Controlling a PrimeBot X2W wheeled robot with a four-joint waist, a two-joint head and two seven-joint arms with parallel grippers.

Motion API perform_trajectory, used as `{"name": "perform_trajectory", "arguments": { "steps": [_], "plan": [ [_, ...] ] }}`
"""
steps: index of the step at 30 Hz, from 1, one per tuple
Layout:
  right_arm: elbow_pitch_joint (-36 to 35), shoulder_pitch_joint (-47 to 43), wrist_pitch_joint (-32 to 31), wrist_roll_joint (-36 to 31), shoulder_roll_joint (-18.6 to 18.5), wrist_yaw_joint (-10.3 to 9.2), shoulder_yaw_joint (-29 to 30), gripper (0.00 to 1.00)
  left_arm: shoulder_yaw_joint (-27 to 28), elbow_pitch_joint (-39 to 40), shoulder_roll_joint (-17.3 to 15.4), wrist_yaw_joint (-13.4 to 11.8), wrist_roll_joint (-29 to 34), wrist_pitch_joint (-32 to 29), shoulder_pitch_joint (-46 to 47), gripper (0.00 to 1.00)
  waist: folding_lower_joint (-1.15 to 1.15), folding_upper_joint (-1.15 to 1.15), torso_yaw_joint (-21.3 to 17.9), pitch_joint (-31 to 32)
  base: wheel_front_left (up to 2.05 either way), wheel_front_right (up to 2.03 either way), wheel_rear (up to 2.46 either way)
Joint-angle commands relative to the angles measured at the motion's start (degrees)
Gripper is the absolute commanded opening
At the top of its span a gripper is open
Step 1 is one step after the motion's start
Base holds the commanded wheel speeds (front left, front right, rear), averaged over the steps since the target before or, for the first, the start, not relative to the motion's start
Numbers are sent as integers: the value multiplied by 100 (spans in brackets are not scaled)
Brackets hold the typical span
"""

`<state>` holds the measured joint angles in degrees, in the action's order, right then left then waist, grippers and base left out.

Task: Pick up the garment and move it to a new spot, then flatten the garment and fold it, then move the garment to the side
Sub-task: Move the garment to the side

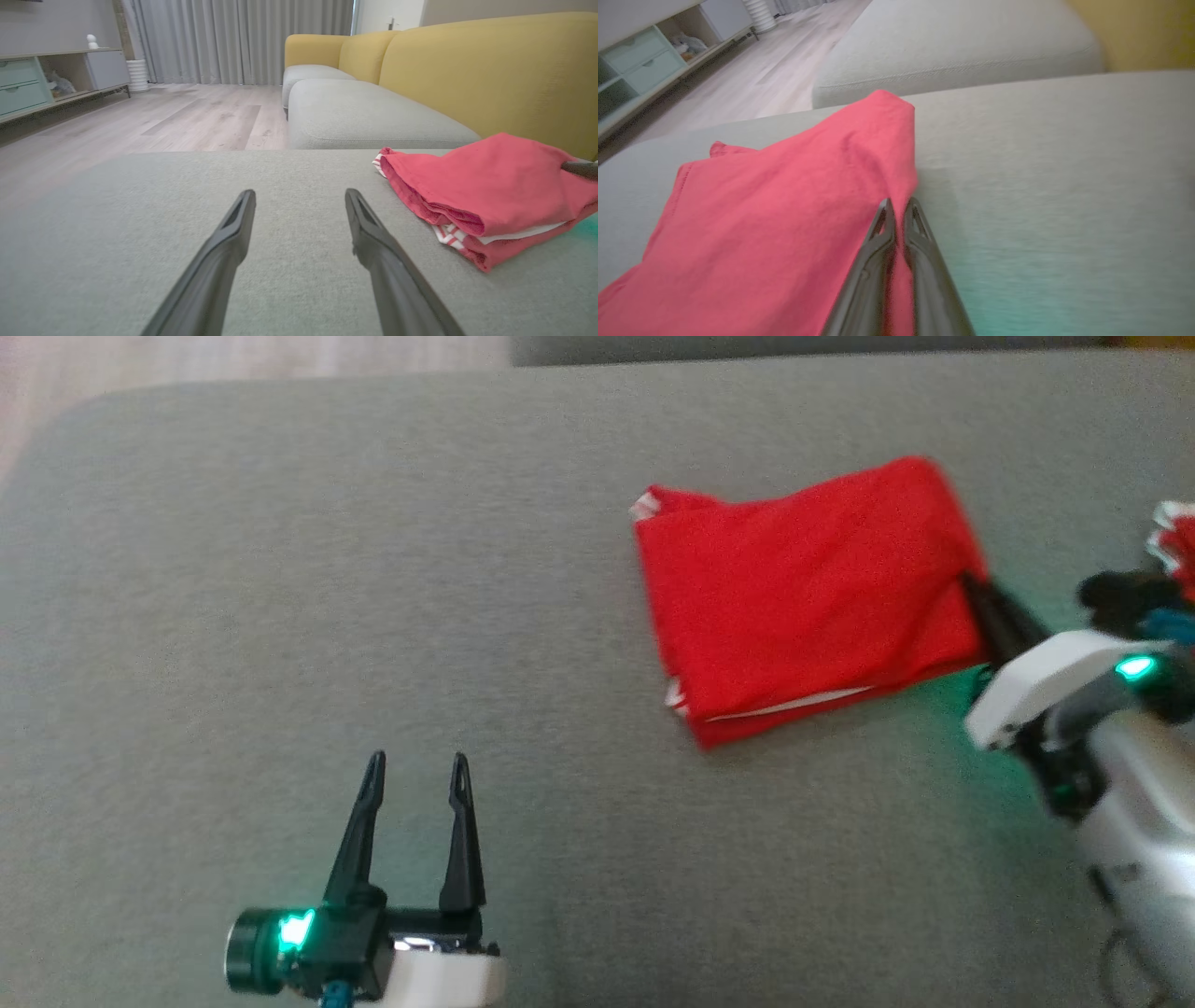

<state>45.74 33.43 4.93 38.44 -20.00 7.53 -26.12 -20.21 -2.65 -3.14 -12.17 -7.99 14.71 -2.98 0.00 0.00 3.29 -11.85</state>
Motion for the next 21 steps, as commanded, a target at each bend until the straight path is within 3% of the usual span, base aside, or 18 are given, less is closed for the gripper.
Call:
{"name": "perform_trajectory", "arguments": {
  "steps": [1, 6, 7, 14, 21],
  "plan": [
    [-315, 128, 104, 87, -398, -4, -122, 0, 159, 201, 26, -5, 53, 29, 265, 100, 0, 0, -358, -231, 0, 0, 0],
    [-802, 97, 98, 221, -1270, -4, -160, 0, 225, 192, 26, 34, 160, 29, 448, 100, 0, 0, -783, -486, 0, 0, 0],
    [-802, 97, 98, 221, -1270, -4, -160, 0, 225, 192, 26, 34, 160, 29, 448, 100, 0, 0, -783, -486, 0, 0, 0],
    [-1213, 84, 44, 275, -2254, -4, 253, 0, 302, 126, 26, 128, 292, 29, 696, 100, 0, 0, -1237, -847, 0, 0, 0],
    [-1189, 229, -41, 159, -2934, -4, 851, 0, 270, 95, 26, 190, 378, 29, 995, 100, 0, 0, -1358, -1219, 0, 0, 0]
  ]
}}
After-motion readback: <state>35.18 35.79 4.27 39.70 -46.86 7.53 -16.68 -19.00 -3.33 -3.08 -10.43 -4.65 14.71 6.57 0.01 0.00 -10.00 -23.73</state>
